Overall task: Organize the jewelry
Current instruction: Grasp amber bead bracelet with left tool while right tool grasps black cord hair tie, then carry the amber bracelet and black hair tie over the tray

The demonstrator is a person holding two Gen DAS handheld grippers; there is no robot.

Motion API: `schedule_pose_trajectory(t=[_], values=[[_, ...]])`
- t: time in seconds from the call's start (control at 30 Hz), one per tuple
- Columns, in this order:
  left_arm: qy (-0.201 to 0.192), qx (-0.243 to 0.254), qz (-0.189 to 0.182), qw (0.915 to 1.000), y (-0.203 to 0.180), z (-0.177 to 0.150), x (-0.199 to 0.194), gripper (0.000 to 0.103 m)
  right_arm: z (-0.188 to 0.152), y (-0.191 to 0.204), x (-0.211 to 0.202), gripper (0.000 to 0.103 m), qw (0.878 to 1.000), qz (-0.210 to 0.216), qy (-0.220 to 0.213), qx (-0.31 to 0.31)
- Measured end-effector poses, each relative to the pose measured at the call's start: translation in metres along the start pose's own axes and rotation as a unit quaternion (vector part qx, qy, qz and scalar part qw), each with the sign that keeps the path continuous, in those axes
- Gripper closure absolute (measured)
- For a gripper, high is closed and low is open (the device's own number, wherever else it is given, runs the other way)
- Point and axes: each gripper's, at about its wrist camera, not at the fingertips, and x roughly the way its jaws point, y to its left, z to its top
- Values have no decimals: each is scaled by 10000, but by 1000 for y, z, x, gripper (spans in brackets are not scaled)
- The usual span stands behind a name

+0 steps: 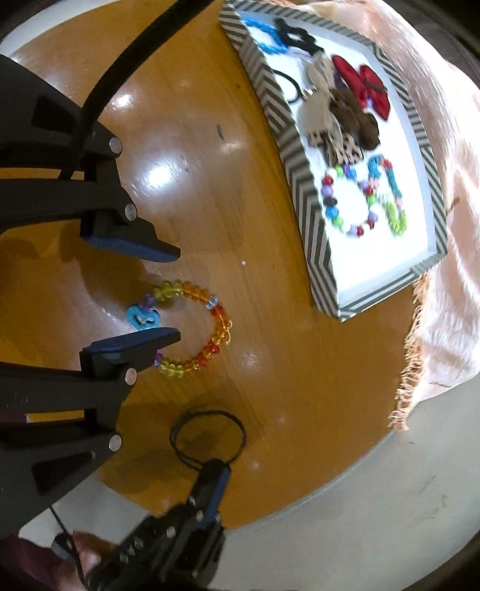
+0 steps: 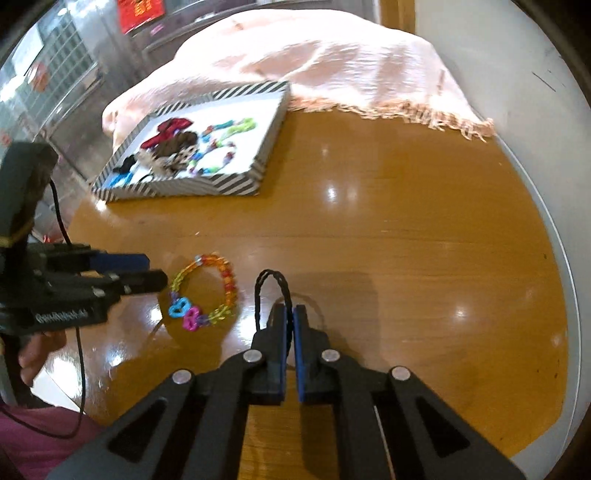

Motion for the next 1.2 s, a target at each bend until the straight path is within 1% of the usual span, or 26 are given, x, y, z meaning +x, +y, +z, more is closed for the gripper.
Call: schedule_pose_trajectory(t=[0.13, 0.17, 0.2, 0.23, 0.27, 0.3, 0.47, 0.67, 0.77, 0.93, 1.03, 1.2], values=[[259, 106, 289, 9992, -10, 6, 20, 73, 2, -9, -2, 100, 9999, 27, -33, 114], [259, 129, 314, 9991, -12, 6, 22, 73, 3, -11, -2, 100, 9999, 49, -51, 152], [109, 189, 319, 9993, -15, 7, 21, 76, 4, -12, -3, 100, 9998, 69, -65, 176], [162, 186, 262, 9994, -15, 8, 23, 88, 6, -14, -3, 100, 9997, 94, -81, 205], [120, 179, 238, 9995, -15, 9, 23, 95, 8, -14, -3, 100, 9997, 103, -95, 223], [150, 162, 175, 9996, -15, 10, 24, 99, 8, -15, -3, 100, 9996, 109, -105, 237], [56, 108, 91, 9999, -9, 8, 16, 100, 17, -15, -3, 100, 9994, 197, -146, 232], [-279, 2, -156, 9995, 0, 9, -20, 100, 34, -6, -5, 99, 9992, 300, -237, 90], [-437, -89, -177, 9988, 10, 16, -35, 100, 46, 1, -5, 100, 9990, 333, -314, -6], [-683, -208, -31, 9974, 28, 22, -61, 100, 65, 16, -8, 100, 9980, 432, -433, -180], [-857, -300, 97, 9958, 44, 33, -78, 100, 80, 28, -9, 99, 9971, 469, -516, -320], [-1043, -357, 332, 9934, 59, 52, -94, 100, 104, 45, -8, 100, 9950, 555, -649, -508]])
